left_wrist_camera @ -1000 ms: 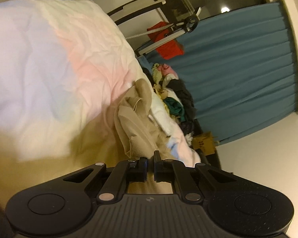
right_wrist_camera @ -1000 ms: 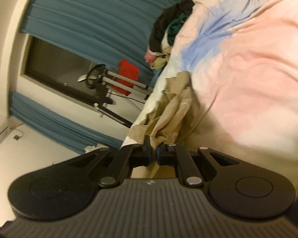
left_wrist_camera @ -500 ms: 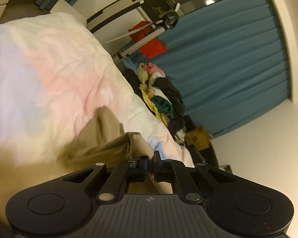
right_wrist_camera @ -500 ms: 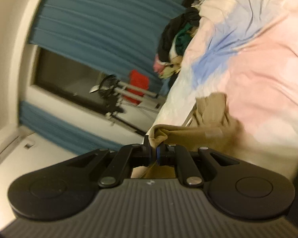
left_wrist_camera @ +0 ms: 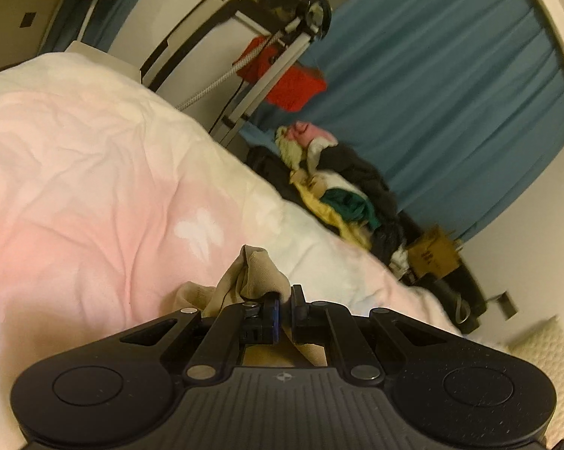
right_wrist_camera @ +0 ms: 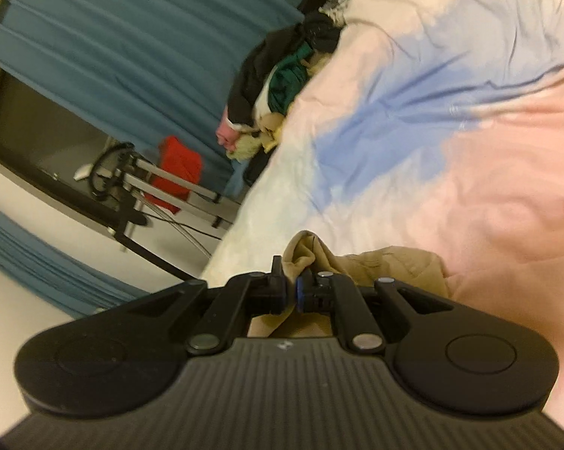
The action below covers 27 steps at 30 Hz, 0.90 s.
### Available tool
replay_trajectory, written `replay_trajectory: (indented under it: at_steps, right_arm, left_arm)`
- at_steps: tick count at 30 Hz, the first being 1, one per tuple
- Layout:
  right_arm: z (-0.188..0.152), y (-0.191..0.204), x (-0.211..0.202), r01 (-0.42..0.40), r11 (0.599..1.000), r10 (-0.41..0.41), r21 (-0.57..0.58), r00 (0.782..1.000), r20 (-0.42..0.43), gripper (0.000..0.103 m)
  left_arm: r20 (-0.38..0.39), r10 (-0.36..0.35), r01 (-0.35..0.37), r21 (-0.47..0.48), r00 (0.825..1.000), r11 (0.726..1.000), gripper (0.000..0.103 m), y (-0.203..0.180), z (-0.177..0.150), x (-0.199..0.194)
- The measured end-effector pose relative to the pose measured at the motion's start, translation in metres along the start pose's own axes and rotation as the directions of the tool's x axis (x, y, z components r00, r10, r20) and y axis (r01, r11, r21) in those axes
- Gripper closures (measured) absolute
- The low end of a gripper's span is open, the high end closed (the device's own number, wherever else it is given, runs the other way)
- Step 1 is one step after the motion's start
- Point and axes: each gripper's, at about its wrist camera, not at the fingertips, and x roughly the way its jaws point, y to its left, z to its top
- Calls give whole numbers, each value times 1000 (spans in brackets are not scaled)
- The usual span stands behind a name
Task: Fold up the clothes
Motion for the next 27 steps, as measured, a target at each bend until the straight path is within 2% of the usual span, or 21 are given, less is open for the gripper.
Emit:
replay_trajectory:
  at_steps: [2, 4, 5, 7, 8, 9, 10, 11, 12, 13, 14, 16, 17, 18, 19, 20, 21, 25, 27]
  right_arm:
    - [0, -4, 12, 16, 1000, -16, -16, 1000, -23, 92]
    - [0, -6, 21, 25, 999, -28, -43, 998, -53, 92]
    - [0, -6, 23, 20, 998, -24, -60, 997, -72, 92]
    - [-1, -1, 22, -1, 995, -9, -103, 995, -104, 85]
    - [-2, 1, 22, -12, 992, -3, -124, 993, -120, 69]
    - [-3, 4, 21, -25, 989, 5, -145, 991, -136, 46]
    - [-5, 9, 16, -55, 983, 29, -174, 988, -150, 34]
    - [-7, 14, 11, -86, 975, 52, -203, 985, -165, 21]
    - [-9, 18, 4, -110, 966, 69, -233, 982, -176, 22]
    - [-12, 22, -3, -135, 955, 86, -263, 979, -187, 22]
    - [-14, 26, -10, -158, 943, 102, -293, 975, -198, 22]
    - [-22, 30, -19, -148, 917, 91, -370, 981, -169, 22]
    - [-24, 32, -16, -134, 904, 69, -405, 983, -170, 30]
    - [-27, 35, -14, -120, 890, 47, -440, 984, -171, 46]
    - [-30, 37, -8, -107, 873, 20, -475, 983, -185, 55]
    - [-31, 39, -1, -97, 853, -5, -513, 981, -195, 69]
    - [-33, 41, 6, -88, 831, -31, -550, 979, -203, 72]
    - [-37, 44, 41, -41, 750, -122, -660, 972, -200, 73]
    - [-40, 41, 54, -20, 734, -153, -679, 969, -195, 75]
  left_arm:
    - [-24, -9, 10, 50, 1000, 999, 96, 2, -2, 13]
    - [-49, -16, 21, 96, 999, 995, 90, 4, -3, 24]
    - [-62, -18, 25, 116, 998, 993, 86, 4, -3, 26]
    - [-81, -22, 34, 157, 996, 987, 72, 2, -3, 29]
    - [-82, -25, 40, 180, 996, 983, 61, 0, -3, 28]
    - [-84, -29, 46, 209, 996, 977, 49, -4, -5, 25]
    - [-86, -32, 52, 244, 996, 968, 44, -9, -7, 22]
    - [-89, -35, 58, 279, 995, 959, 34, -13, -10, 19]
    - [-91, -39, 66, 312, 995, 948, 26, -17, -13, 14]
    - [-93, -43, 74, 347, 995, 935, 24, -21, -18, 8]
    - [-99, -43, 77, 378, 994, 923, 22, -24, -24, 3]
    - [-115, -28, 74, 425, 993, 902, 22, -27, -35, -4]
    - [-120, -10, 62, 439, 993, 896, 22, -28, -39, -3]
    - [-123, 8, 49, 451, 992, 891, 22, -29, -42, -2]
    - [-124, 26, 35, 465, 992, 885, 22, -30, -45, 0]
    - [-122, 40, 24, 481, 992, 877, 22, -30, -47, 4]
    - [-117, 51, 14, 496, 992, 868, 22, -31, -48, 9]
    - [-126, 104, -26, 510, 987, 860, 22, -28, -53, 31]
    - [-122, 123, -40, 530, 985, 847, 22, -26, -58, 43]
